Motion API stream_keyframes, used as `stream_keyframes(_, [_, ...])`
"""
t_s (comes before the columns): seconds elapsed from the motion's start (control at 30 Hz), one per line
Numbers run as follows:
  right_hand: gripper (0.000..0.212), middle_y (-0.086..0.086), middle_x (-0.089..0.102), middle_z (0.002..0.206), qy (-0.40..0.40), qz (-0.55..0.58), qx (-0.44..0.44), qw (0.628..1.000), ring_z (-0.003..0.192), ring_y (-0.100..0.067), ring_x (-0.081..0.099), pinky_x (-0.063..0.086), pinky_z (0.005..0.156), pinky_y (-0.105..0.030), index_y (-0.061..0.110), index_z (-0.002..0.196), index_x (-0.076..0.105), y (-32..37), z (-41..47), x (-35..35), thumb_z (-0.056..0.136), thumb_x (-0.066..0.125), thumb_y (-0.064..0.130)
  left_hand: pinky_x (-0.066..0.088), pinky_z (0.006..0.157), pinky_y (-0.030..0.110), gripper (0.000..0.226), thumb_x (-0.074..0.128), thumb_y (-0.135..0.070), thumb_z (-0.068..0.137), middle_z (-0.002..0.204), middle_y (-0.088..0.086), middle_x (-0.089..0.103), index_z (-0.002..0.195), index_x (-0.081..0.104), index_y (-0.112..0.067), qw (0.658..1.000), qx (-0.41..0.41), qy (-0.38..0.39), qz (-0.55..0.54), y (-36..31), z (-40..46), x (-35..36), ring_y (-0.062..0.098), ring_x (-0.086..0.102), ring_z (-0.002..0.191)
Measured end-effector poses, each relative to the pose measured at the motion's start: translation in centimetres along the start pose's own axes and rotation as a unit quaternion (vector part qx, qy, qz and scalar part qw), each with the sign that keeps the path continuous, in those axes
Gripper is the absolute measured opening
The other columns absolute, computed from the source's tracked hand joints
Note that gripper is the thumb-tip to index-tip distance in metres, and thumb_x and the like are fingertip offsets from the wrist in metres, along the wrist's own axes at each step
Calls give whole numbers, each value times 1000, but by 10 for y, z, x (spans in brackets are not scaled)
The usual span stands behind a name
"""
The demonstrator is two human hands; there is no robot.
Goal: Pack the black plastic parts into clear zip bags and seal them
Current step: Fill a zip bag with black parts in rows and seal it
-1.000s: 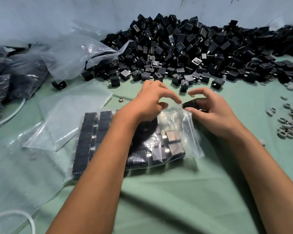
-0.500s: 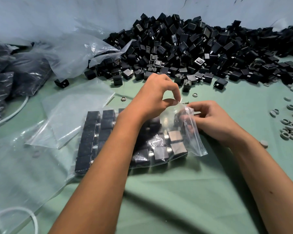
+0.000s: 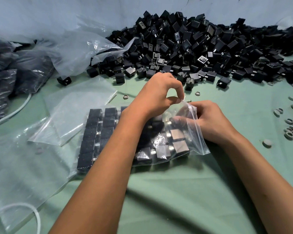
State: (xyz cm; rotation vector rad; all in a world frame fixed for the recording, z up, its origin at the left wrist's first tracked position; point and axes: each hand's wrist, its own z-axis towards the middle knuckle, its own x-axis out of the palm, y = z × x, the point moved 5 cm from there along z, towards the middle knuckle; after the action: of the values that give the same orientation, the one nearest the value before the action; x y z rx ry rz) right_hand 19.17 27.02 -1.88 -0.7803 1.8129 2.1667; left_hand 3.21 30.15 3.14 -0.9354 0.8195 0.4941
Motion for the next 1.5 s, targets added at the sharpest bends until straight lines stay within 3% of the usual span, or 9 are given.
stream_keyframes(0.27, [28,-2,75,70,10,-8,-7,1000,64,-21,72,60,67,-45,22,77,76,4,-1,5,76,89,47,43,98,36,8,81,-19,86,105,-5,65,89,78,-26,1000,8,-4,2,-1,0,0,16,55,107])
stream_keyframes(0.6, [14,-12,75,74,36,70,-12,997,62,-17,67,55,61,-30,12,82,80,4,1,4,82,86,24,45,96,37,9,81,-16,85,103,-3,66,89,79,-23,1000,9,-7,-9,-2,0,-1,15,57,103])
stream_keyframes(0.77, [4,-11,78,83,-89,103,44,990,75,-23,72,57,74,-41,15,91,81,-15,6,-11,91,77,17,47,95,38,10,80,-18,85,102,-5,64,91,78,-25,1000,-4,10,-10,2,-1,2,14,56,104])
stream_keyframes(0.93, [24,4,69,105,-223,-141,18,964,87,-14,66,58,84,-38,28,112,74,-19,30,-30,90,71,19,48,98,41,10,79,-20,83,103,-9,62,89,76,-28,999,-25,25,-12,8,-3,1,12,54,107])
stream_keyframes(1.03, [53,-5,51,138,-164,-291,0,943,127,-27,47,47,105,-43,30,142,58,-21,59,-26,93,67,13,48,99,42,11,79,-20,83,104,-9,63,87,75,-29,999,-24,27,-17,7,-3,0,12,54,108])
stream_keyframes(1.13, [53,0,50,147,-113,-323,5,940,132,-30,38,41,108,-44,31,145,54,-27,76,-24,96,65,12,47,99,41,11,80,-20,83,105,-10,63,87,75,-29,999,-22,29,-26,9,-3,-2,12,56,108])
stream_keyframes(1.3, [25,1,68,96,-220,-194,-23,956,96,-25,62,50,85,-38,19,98,61,-23,67,-35,84,81,16,48,97,36,12,81,-19,82,105,-10,64,85,75,-30,998,-27,26,-44,12,-4,-4,9,57,106])
stream_keyframes(1.4, [30,4,69,94,-268,-65,10,961,86,-16,70,58,81,-36,23,104,56,-27,45,-42,87,80,19,48,96,34,13,81,-18,82,105,-9,65,85,76,-29,998,-26,26,-49,13,-4,-5,9,58,105])
stream_keyframes(1.5, [27,-5,76,93,-213,90,36,972,78,-21,77,62,76,-39,21,106,62,-33,26,-38,87,81,17,49,94,33,12,82,-17,82,104,-7,66,86,76,-27,998,-21,21,-53,12,-4,-6,9,60,103])
